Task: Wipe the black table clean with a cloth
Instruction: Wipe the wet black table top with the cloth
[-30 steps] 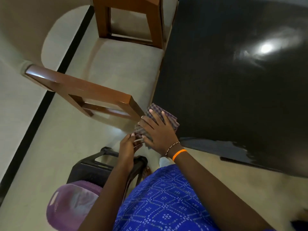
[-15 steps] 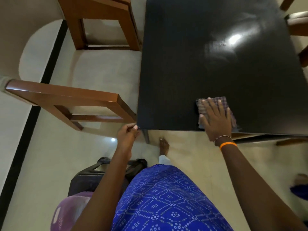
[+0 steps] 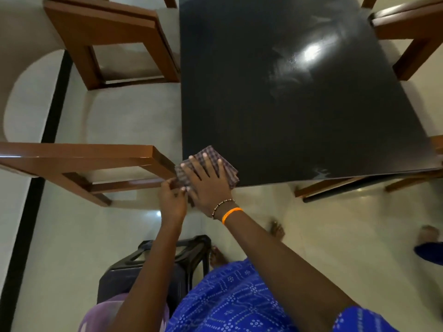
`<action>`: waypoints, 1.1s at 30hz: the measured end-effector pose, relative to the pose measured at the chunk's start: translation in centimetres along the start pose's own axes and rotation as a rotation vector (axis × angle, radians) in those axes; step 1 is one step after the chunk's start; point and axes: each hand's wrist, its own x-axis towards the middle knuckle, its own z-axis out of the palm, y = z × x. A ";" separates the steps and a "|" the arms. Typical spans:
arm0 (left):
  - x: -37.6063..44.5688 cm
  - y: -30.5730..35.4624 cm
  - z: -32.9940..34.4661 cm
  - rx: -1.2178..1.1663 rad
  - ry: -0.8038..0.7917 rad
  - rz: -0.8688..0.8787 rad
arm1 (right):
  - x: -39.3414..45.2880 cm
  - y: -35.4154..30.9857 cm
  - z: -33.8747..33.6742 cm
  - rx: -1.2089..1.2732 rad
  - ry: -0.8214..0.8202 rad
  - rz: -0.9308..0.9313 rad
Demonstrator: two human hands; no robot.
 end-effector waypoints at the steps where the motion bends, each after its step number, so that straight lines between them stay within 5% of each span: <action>1: -0.3 0.2 0.4 0.111 0.080 0.060 | -0.3 0.8 -0.1 0.008 0.017 -0.046; 4: -1.7 0.8 2.0 0.392 0.218 0.291 | -1.7 4.2 -0.7 0.013 0.089 -0.091; 11: -4.8 3.2 9.3 0.567 0.049 0.537 | -6.7 16.9 -3.3 -0.047 0.125 0.167; 26: -9.7 7.7 24.8 0.694 -0.131 0.725 | -19.0 43.2 -9.5 -0.043 0.212 0.752; 33: -11.1 8.6 28.1 0.734 -0.161 0.778 | -20.0 47.5 -9.6 0.120 0.349 0.959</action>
